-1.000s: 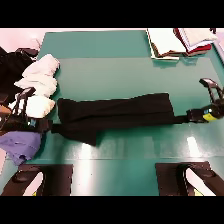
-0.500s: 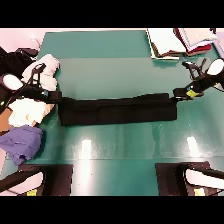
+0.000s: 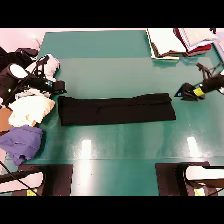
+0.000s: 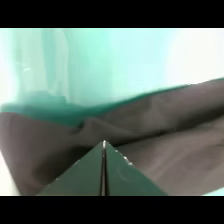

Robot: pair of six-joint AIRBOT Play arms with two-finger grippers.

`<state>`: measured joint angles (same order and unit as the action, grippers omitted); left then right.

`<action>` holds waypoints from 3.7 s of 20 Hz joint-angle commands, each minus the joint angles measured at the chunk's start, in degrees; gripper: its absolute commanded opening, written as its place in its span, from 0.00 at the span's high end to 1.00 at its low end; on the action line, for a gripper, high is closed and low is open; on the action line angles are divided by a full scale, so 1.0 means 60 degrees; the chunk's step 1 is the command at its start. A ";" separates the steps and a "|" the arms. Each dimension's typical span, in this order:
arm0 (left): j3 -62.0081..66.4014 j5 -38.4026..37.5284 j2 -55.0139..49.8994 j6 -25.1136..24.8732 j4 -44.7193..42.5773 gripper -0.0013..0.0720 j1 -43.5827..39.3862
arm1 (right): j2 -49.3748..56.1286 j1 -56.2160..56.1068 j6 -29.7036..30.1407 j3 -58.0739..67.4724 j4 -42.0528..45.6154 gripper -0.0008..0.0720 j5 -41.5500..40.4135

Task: Fold the shirts.

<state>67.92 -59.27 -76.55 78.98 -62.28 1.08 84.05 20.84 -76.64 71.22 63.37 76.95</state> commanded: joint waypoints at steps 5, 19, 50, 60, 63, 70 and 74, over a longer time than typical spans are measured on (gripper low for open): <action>0.0208 0.0277 -0.0117 0.0124 0.0528 0.94 -0.1657 | 0.0805 0.1934 0.1974 -0.2259 -0.2535 0.26 0.0044; 0.1169 0.2306 -0.2914 0.0845 0.0980 0.95 -0.5038 | -0.0721 -0.0940 0.1665 0.0084 -0.3391 0.97 0.0193; 0.4707 -0.0645 0.1606 0.1337 -0.2164 0.95 0.0805 | 0.2371 -1.0440 0.1166 0.5162 -0.3792 0.53 -0.3355; 0.3625 0.0018 0.1596 0.1249 -0.1836 0.95 -0.1257 | 0.0295 -0.5559 -0.0047 -0.0750 -0.2433 0.19 -0.3064; 0.3388 0.0131 0.1588 0.1195 -0.1832 0.95 -0.1763 | 0.1246 -0.5333 0.0273 -0.0896 -0.3523 0.19 -0.2932; 0.3333 0.0219 0.1588 0.1016 -0.1807 0.95 -0.1920 | 0.3891 -0.7362 0.0612 0.1293 -0.5417 0.25 -0.2936; 0.3330 0.0182 0.1588 0.1056 -0.1687 0.95 -0.1920 | 0.4586 -0.8003 0.0619 0.2452 -0.5315 0.97 -0.3169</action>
<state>87.96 -58.15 -67.05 85.23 -73.01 -10.31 108.40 -24.53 -73.19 81.41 32.77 58.87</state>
